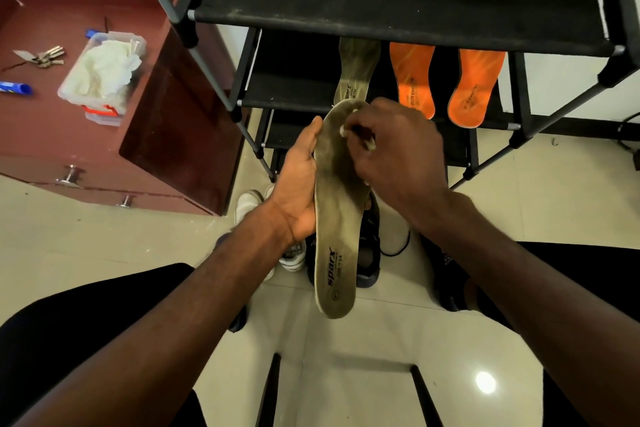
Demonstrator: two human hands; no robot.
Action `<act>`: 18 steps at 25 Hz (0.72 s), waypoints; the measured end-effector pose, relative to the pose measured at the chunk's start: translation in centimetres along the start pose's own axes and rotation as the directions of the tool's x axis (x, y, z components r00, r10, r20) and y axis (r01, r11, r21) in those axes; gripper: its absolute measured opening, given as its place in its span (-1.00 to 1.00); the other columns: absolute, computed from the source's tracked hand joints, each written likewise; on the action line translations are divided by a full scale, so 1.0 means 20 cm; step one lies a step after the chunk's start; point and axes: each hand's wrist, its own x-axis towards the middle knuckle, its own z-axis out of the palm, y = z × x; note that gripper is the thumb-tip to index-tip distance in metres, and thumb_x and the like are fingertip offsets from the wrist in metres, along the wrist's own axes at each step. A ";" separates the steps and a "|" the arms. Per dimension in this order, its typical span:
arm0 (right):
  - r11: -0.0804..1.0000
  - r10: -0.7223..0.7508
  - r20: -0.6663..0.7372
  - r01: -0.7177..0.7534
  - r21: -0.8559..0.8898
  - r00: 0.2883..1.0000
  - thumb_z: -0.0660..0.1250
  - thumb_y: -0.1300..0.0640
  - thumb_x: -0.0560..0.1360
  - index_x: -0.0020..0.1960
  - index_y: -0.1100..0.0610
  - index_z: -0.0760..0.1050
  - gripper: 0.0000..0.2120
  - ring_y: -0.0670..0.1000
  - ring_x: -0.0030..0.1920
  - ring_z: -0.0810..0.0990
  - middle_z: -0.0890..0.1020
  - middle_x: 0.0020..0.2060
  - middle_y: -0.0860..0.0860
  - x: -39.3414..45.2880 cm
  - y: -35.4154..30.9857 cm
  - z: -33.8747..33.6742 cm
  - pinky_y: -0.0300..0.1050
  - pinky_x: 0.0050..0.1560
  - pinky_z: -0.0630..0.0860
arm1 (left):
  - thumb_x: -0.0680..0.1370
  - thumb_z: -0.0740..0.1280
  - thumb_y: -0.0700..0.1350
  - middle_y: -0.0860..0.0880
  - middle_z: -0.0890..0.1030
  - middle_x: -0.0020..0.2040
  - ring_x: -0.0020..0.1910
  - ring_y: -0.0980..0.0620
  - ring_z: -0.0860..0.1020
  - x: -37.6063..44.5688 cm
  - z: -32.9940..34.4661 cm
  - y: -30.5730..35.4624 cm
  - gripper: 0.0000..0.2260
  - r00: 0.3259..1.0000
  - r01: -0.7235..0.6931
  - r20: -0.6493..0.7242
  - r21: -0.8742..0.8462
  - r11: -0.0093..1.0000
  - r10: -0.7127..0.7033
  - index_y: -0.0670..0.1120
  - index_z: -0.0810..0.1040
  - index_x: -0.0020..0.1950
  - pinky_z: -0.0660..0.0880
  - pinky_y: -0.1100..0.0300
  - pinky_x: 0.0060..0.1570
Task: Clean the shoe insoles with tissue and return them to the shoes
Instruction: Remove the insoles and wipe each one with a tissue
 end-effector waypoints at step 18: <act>0.996 -0.044 -0.002 0.044 0.081 0.999 0.44 0.12 0.57 0.10 0.09 0.67 -0.87 -0.13 -0.10 0.59 0.66 -0.02 -0.07 0.01 0.02 0.01 -0.18 -0.12 0.60 | 0.74 0.06 0.17 -0.12 0.70 0.09 0.11 -0.05 0.66 -0.01 0.00 0.03 -0.53 0.999 -0.014 0.037 -0.017 1.000 0.014 -0.12 0.62 0.25 0.58 0.02 0.22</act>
